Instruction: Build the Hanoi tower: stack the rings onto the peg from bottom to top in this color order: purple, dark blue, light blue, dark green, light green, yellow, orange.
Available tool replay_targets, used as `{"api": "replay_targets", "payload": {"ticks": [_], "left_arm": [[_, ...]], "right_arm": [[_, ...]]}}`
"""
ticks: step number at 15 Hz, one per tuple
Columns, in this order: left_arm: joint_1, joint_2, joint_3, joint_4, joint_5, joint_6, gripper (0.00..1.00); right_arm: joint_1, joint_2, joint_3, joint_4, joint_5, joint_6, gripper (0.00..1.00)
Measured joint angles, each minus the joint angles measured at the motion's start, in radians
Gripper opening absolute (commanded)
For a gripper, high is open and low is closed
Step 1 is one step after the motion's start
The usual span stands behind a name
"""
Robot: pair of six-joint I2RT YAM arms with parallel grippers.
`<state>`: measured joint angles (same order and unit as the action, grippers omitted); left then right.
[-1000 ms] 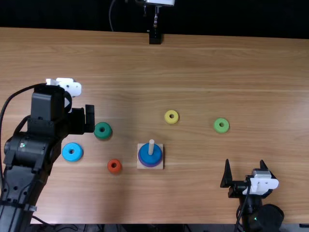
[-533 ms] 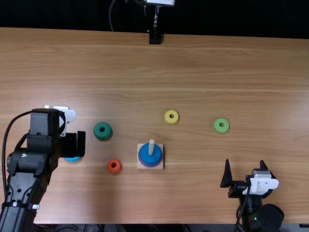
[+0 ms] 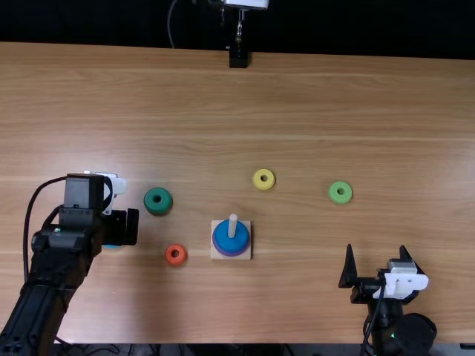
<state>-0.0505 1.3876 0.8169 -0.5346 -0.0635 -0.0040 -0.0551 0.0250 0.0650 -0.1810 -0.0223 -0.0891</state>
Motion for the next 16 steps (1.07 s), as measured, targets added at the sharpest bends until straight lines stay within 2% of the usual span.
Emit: {"api": "replay_targets", "payload": {"ticks": [1, 6, 16], "left_arm": [[0.0, 0.018, 0.0, 0.0, 0.001, 0.0, 1.0], [0.016, 0.087, 0.0, -0.002, 0.04, 0.0, 1.0], [0.033, 0.162, 0.0, -0.008, 0.045, 0.0, 1.0]], "right_arm": [[0.0, 0.0, 0.0, 0.0, 0.0, 0.001, 1.0], [0.0, 0.0, 0.0, 0.0, 0.0, 0.001, 1.0], [0.0, 0.0, 0.0, 0.0, 0.001, 0.001, 1.0]]}}
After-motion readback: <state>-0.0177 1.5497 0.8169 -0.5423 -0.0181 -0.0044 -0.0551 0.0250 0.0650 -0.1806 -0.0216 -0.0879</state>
